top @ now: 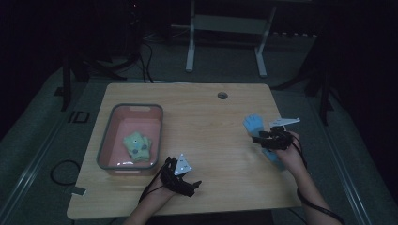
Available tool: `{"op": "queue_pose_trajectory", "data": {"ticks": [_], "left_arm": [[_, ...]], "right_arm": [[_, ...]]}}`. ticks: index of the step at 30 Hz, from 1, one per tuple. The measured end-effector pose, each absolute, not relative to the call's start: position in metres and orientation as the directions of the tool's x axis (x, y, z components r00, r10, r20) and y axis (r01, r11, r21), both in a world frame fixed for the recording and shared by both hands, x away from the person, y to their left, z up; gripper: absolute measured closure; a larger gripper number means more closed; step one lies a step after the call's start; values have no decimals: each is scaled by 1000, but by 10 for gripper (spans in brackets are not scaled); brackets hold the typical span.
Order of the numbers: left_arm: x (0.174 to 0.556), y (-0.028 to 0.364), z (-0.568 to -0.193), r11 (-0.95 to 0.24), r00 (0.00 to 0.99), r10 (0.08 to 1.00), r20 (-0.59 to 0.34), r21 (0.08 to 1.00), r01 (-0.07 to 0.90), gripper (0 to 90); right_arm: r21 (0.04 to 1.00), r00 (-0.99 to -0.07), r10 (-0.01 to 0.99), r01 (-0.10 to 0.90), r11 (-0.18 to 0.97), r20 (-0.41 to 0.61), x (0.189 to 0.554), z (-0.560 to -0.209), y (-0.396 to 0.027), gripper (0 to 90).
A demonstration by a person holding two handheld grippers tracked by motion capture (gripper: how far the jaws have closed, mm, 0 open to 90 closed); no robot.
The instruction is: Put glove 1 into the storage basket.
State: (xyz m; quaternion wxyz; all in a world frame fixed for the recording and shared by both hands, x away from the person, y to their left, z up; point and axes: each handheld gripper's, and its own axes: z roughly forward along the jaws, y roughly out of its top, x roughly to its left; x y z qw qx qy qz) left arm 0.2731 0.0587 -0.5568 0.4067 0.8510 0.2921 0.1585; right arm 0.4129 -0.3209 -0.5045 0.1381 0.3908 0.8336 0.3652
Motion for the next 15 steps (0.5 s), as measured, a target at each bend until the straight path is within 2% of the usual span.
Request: {"op": "queue_pose_trajectory", "data": {"ticks": [5, 12, 15], "left_arm": [[273, 59, -558, -495, 780, 625, 21, 784, 375, 42], [272, 56, -562, -521, 787, 616, 44, 771, 365, 42], [271, 55, -562, -526, 788, 613, 50, 770, 360, 42]], "right_arm": [[710, -607, 793, 580, 399, 51, 429, -505, -331, 547], [692, -589, 808, 595, 410, 28, 448, -511, -331, 587], [703, -561, 827, 604, 376, 39, 462, -515, -331, 597]]}}
